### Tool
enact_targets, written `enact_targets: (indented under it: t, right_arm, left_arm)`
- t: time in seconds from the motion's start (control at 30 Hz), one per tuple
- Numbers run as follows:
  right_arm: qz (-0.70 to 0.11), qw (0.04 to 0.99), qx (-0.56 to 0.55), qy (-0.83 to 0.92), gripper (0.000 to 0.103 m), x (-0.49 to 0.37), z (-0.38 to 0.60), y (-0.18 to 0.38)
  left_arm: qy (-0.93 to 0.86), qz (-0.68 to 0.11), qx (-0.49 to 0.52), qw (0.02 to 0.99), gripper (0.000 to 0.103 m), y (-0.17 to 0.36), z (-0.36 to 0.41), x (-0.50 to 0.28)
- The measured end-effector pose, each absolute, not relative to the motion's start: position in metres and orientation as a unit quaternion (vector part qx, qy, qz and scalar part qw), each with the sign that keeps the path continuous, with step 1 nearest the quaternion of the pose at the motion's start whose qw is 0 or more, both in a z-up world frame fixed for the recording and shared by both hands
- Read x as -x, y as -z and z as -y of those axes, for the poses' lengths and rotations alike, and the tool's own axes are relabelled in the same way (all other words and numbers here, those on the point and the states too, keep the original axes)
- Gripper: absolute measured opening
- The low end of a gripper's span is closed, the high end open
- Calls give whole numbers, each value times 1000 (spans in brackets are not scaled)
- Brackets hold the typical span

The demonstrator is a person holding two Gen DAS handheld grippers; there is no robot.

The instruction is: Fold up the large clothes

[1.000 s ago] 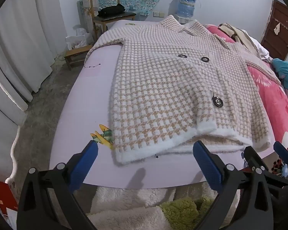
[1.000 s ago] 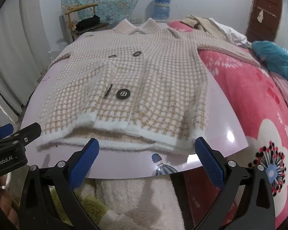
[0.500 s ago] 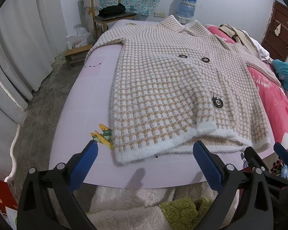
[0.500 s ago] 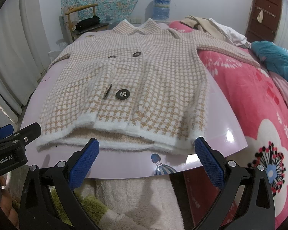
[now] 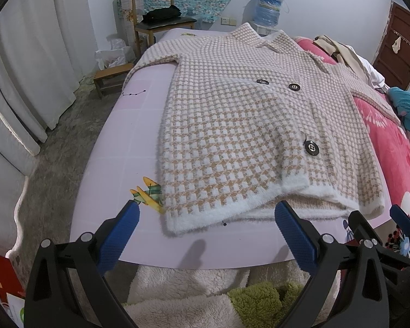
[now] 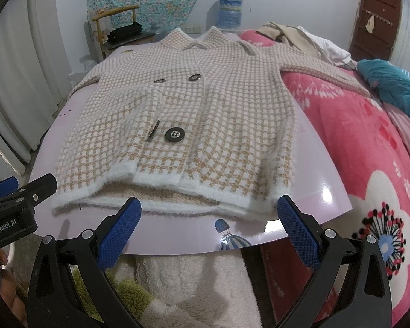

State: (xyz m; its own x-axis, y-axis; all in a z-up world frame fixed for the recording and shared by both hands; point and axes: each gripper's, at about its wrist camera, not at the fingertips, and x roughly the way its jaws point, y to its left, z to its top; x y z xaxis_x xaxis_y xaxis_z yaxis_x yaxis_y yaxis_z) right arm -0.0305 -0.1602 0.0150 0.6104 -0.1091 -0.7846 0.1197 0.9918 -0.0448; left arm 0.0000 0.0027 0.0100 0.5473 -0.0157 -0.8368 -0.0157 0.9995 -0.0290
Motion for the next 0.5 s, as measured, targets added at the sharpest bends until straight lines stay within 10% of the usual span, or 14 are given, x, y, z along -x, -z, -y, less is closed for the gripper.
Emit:
enact_targets:
  t: [0.5]
  right_arm:
    - [-435,898,-4,65,96,31,159,-16]
  left_arm:
    - [0,-476,19,879,97,-15,-12,-4]
